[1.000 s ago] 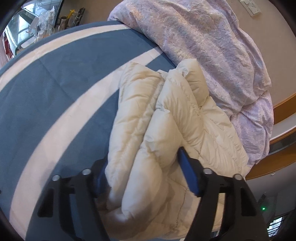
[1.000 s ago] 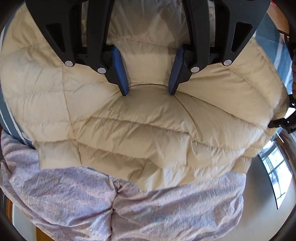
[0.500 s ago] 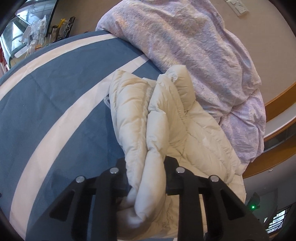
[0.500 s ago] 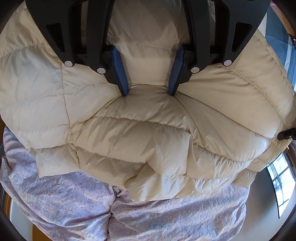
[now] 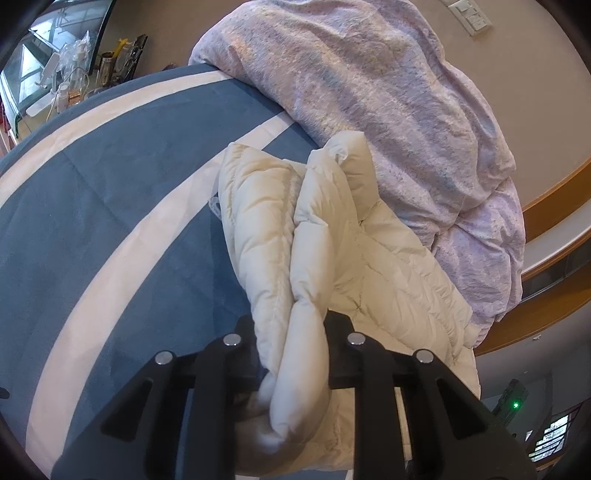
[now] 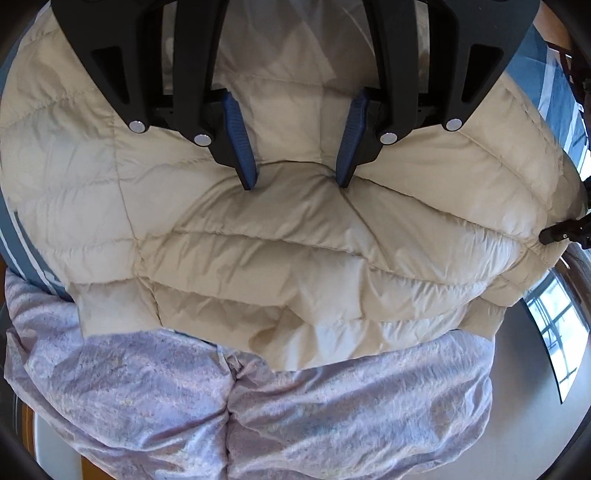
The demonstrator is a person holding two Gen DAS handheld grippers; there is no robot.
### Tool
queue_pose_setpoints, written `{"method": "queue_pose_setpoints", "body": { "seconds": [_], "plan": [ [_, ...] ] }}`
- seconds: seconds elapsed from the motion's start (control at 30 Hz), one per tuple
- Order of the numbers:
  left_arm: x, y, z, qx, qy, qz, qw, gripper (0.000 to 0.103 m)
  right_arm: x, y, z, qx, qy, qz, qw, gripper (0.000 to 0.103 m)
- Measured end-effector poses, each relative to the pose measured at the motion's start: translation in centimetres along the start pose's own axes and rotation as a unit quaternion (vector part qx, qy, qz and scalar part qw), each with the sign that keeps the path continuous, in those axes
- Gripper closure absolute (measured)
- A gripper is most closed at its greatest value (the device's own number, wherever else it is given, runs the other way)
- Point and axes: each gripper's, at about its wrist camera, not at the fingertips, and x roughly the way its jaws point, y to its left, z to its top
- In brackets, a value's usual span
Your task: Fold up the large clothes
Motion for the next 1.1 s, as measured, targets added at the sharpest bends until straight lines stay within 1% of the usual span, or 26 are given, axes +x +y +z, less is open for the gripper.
{"method": "queue_pose_setpoints", "body": {
  "seconds": [0.1,0.2,0.3,0.37,0.4,0.47,0.53,0.77,0.9,1.0,1.1],
  "plan": [
    [0.2,0.2,0.1,-0.002,0.002,-0.001,1.0,0.081,1.0,0.4,-0.1,-0.012,0.01,-0.014,1.0,0.055],
    [0.3,0.1,0.1,-0.001,0.003,0.001,1.0,0.078,1.6,0.3,0.0,-0.013,0.02,-0.018,1.0,0.055],
    [0.6,0.1,0.1,-0.001,0.005,0.007,1.0,0.07,2.0,0.4,0.0,-0.018,0.024,-0.022,0.999,0.055],
    [0.8,0.2,0.1,-0.006,0.006,0.011,0.9999,0.06,2.1,0.4,-0.1,-0.021,0.023,-0.024,0.999,0.055],
    [1.0,0.4,0.1,-0.01,0.008,0.012,0.9998,0.058,2.1,0.4,-0.1,-0.022,0.022,-0.025,0.999,0.055],
    [1.3,0.7,0.1,-0.018,0.012,0.014,0.9997,0.045,2.1,0.4,-0.2,-0.024,0.024,-0.026,0.999,0.055],
    [1.6,1.0,0.1,-0.027,0.017,0.018,0.9993,0.04,2.1,0.4,-0.2,-0.026,0.024,-0.025,0.999,0.054],
    [2.1,0.8,0.0,-0.015,0.023,0.032,0.9991,0.038,2.1,0.3,-0.3,-0.024,0.021,-0.02,0.999,0.054],
    [2.2,0.1,-0.1,0.008,0.022,0.058,0.9981,0.037,2.0,0.1,-0.3,-0.023,0.02,-0.016,0.999,0.054],
    [2.3,-0.4,-0.1,0.032,0.018,0.082,0.996,0.032,2.0,0.1,-0.3,-0.023,0.019,-0.014,0.999,0.054],
    [2.4,-0.6,-0.2,0.044,0.02,0.092,0.9946,0.03,2.0,0.1,-0.4,-0.022,0.019,-0.014,0.999,0.054]
  ]
}}
